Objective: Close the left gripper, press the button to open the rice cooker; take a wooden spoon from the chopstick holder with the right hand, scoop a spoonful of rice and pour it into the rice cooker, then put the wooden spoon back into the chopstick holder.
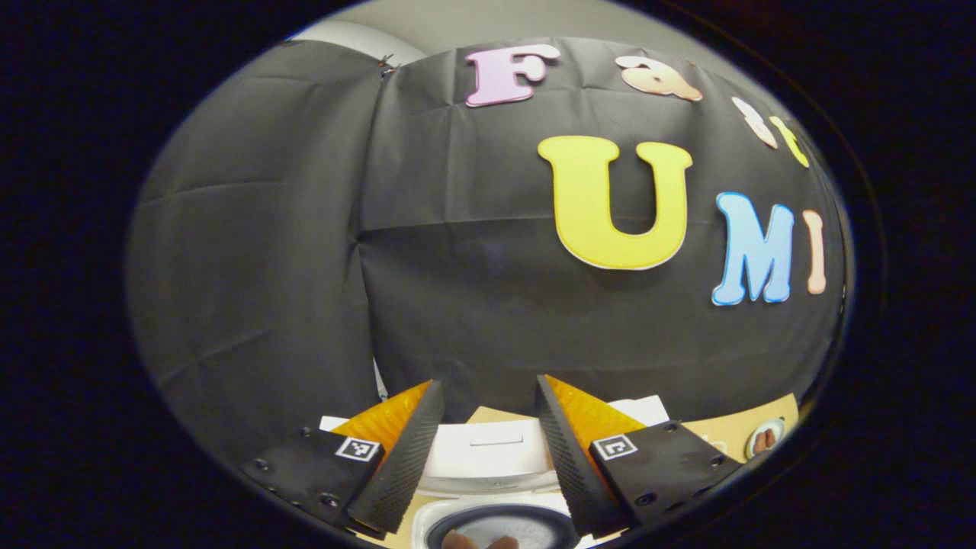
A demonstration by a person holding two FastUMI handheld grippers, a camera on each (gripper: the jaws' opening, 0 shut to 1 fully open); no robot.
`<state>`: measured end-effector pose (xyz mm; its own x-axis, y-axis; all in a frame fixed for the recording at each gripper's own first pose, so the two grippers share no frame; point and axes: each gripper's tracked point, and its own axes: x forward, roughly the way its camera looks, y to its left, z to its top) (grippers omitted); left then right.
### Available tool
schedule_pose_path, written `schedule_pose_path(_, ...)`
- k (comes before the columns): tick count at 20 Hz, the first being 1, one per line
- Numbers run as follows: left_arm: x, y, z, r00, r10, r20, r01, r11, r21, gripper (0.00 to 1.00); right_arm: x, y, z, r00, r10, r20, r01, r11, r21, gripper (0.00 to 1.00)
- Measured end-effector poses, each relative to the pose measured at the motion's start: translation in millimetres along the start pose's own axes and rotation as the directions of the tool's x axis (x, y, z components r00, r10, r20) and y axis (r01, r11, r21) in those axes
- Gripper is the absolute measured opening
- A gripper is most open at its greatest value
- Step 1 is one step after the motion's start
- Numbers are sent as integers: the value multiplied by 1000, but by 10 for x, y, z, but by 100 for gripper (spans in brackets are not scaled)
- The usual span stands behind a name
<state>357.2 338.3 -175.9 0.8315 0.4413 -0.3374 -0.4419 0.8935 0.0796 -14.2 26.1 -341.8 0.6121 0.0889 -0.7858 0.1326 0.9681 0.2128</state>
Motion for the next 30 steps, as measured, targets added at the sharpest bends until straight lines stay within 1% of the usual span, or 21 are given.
schedule_pose_path(2,-123,-31,0,1000,0,-8,0,1000,-25,90,29,54,-24,1000,17,-13,-17,1000,1,98)
schedule_pose_path(4,-269,-27,-91,1000,-6,-20,6,1000,-23,85,46,101,-39,999,31,-15,-30,1000,2,98)
schedule_pose_path(5,-375,-35,-127,1000,-10,-19,9,1000,-21,90,52,122,-51,999,37,-19,-37,999,0,98)
schedule_pose_path(7,-627,-65,-244,1000,-15,-4,15,1000,-10,89,63,129,-83,999,44,-25,-44,999,-3,97)
schedule_pose_path(8,-760,-85,-328,1000,-17,1,17,1000,-4,85,64,128,-110,998,48,-31,-48,999,-1,98)
schedule_pose_path(9,-901,-100,-439,1000,-19,0,19,1000,2,92,70,129,-125,998,52,-35,-52,999,4,98)
schedule_pose_path(10,-1033,-120,-553,1000,-22,-2,22,1000,5,85,68,133,-147,998,56,-40,-56,998,8,98)
schedule_pose_path(12,-1235,-152,-881,999,-34,-36,34,999,6,88,67,118,-178,997,57,-47,-57,998,8,98)
schedule_pose_path(13,-1322,-180,-1141,996,-41,-82,41,999,0,85,68,117,-190,997,59,-50,-59,998,4,98)
schedule_pose_path(14,-1389,-171,-1406,990,-39,-135,38,999,-13,91,70,119,-215,997,61,-55,-61,998,2,98)
schedule_pose_path(15,-1453,-141,-1668,982,-40,-183,34,999,-37,89,76,119,-230,996,63,-59,-63,998,1,98)
schedule_pose_path(17,-1535,-189,-1998,975,-52,-215,40,998,-56,93,91,110,-265,996,66,-67,-66,998,0,98)
schedule_pose_path(19,-1611,-248,-2245,970,-44,-240,42,999,-11,91,96,111,-310,995,65,-78,-66,998,-4,98)
schedule_pose_path(20,-1624,-266,-2306,969,-37,-243,39,999,1,92,100,110,-333,994,66,-82,-67,998,-3,98)
schedule_pose_path(21,-1644,-287,-2311,970,-36,-240,36,999,-6,89,105,111,-342,994,67,-84,-68,998,-1,98)
schedule_pose_path(23,-1659,-332,-2340,970,-27,-240,25,1000,-11,96,108,118,-356,994,70,-89,-71,998,-2,98)
schedule_pose_path(24,-1675,-335,-2426,965,-18,-261,14,1000,-15,100,110,132,-365,993,71,-89,-72,997,-3,98)
schedule_pose_path(25,-1696,-349,-2539,954,-11,-300,1,999,-32,100,117,131,-355,994,71,-87,-72,997,-5,98)
schedule_pose_path(26,-1750,-368,-2667,941,-5,-339,-8,999,-37,96,116,127,-370,994,72,-88,-72,997,-5,98)
schedule_pose_path(27,-1762,-373,-2649,957,1,-290,-8,1000,-23,91,118,128,-368,993,73,-88,-73,997,-1,98)
schedule_pose_path(30,-1798,-351,-2726,968,1,-250,-9,999,-33,95,123,131,-391,993,74,-91,-74,997,4,98)
